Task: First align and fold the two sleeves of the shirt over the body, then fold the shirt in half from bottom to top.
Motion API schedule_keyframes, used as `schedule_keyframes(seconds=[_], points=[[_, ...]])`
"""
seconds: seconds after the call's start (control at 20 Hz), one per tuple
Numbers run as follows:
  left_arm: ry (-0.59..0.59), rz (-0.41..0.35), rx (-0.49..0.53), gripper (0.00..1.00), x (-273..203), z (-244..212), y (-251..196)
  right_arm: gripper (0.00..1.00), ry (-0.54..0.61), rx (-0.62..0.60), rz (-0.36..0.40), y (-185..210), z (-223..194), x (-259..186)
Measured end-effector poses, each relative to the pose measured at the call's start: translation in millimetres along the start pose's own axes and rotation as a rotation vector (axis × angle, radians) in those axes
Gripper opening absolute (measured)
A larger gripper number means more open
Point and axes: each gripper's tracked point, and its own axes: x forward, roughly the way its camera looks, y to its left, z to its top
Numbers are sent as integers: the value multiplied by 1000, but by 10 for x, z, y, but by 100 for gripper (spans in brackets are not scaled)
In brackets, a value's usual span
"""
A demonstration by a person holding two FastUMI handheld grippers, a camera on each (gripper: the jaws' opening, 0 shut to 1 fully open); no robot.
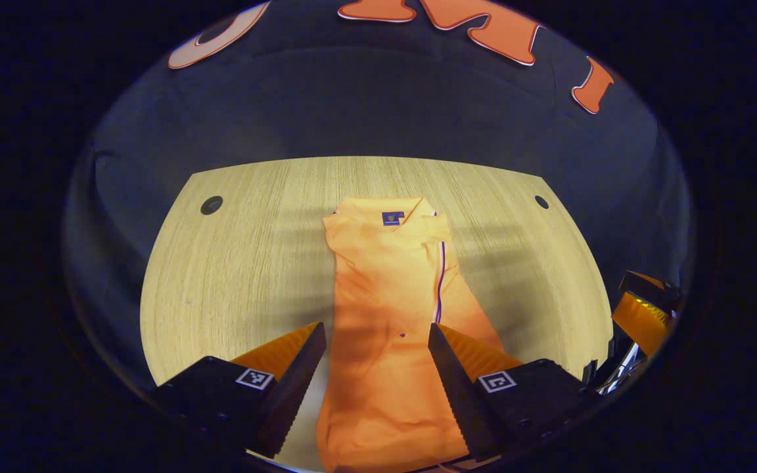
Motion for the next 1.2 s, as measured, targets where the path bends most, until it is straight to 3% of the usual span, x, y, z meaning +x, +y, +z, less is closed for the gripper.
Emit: schedule_keyframes(seconds=[0.3, 0.5, 0.8, 0.95, 1.2], points=[[44, 47, -19, 100, -300, -664, 323, 99, 114, -55, -12, 129, -537, 13], [89, 61, -33, 97, -407, -1174, 446, 99, 201, -57, -23, 194, -972, -31], [182, 78, -38, 97, -483, -1961, 475, 99, 349, -82, -49, 231, -1649, -159], [224, 86, -50, 94, -503, -2353, 435, 99, 411, -75, -57, 204, -1803, -151], [320, 106, -84, 97, -588, -2940, 365, 99, 541, -31, -74, 364, -2122, -89]])
